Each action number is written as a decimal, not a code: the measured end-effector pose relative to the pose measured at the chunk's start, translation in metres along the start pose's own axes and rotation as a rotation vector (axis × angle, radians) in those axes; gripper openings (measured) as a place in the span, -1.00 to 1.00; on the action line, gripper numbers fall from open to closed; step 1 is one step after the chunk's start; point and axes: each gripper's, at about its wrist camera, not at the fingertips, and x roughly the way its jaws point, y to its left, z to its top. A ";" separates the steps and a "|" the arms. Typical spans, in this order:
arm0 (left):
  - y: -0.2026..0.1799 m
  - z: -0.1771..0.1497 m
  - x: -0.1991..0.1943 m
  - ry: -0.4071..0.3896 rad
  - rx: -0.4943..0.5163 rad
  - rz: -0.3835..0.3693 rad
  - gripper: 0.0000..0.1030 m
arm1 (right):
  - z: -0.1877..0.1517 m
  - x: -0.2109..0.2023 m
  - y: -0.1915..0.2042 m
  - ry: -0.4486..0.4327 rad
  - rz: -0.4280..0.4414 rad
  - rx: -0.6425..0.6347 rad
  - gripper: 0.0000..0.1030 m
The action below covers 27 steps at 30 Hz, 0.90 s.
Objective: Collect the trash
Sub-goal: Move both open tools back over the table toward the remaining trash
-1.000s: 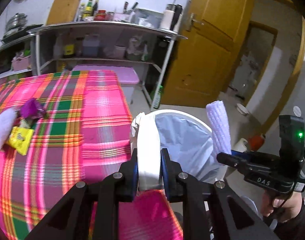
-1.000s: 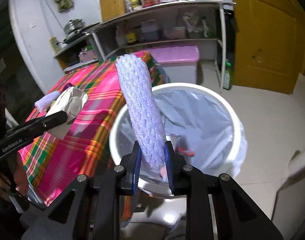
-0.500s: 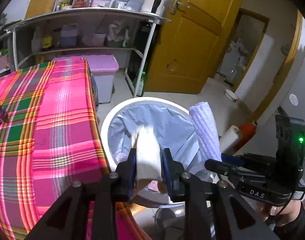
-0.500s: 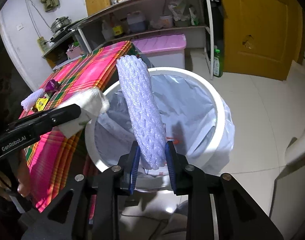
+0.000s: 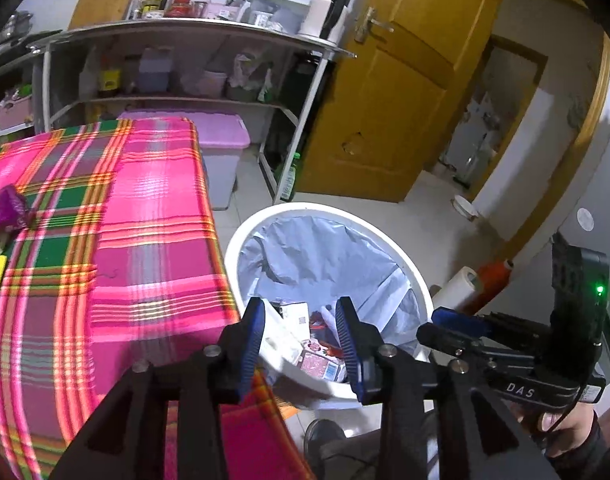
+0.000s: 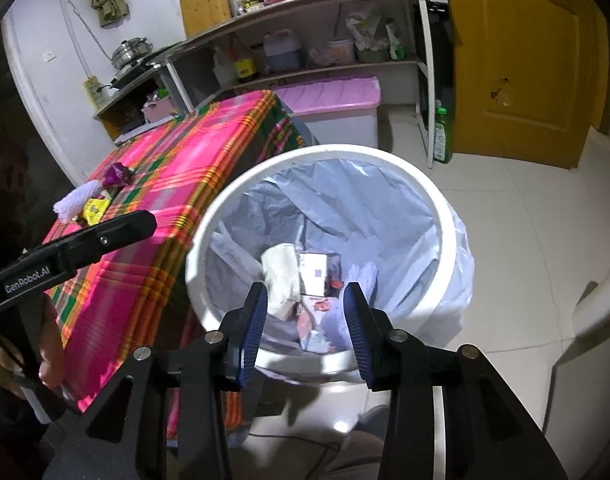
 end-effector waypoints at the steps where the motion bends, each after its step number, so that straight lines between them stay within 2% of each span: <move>1: 0.002 -0.001 -0.005 -0.008 0.000 0.006 -0.29 | 0.000 -0.002 0.003 -0.003 0.007 -0.003 -0.21; 14: 0.019 -0.023 -0.073 -0.098 -0.004 0.099 -0.29 | -0.001 -0.026 0.062 -0.059 0.096 -0.109 -0.21; 27: 0.059 -0.048 -0.121 -0.140 -0.076 0.185 -0.29 | -0.003 -0.019 0.109 -0.039 0.163 -0.207 -0.21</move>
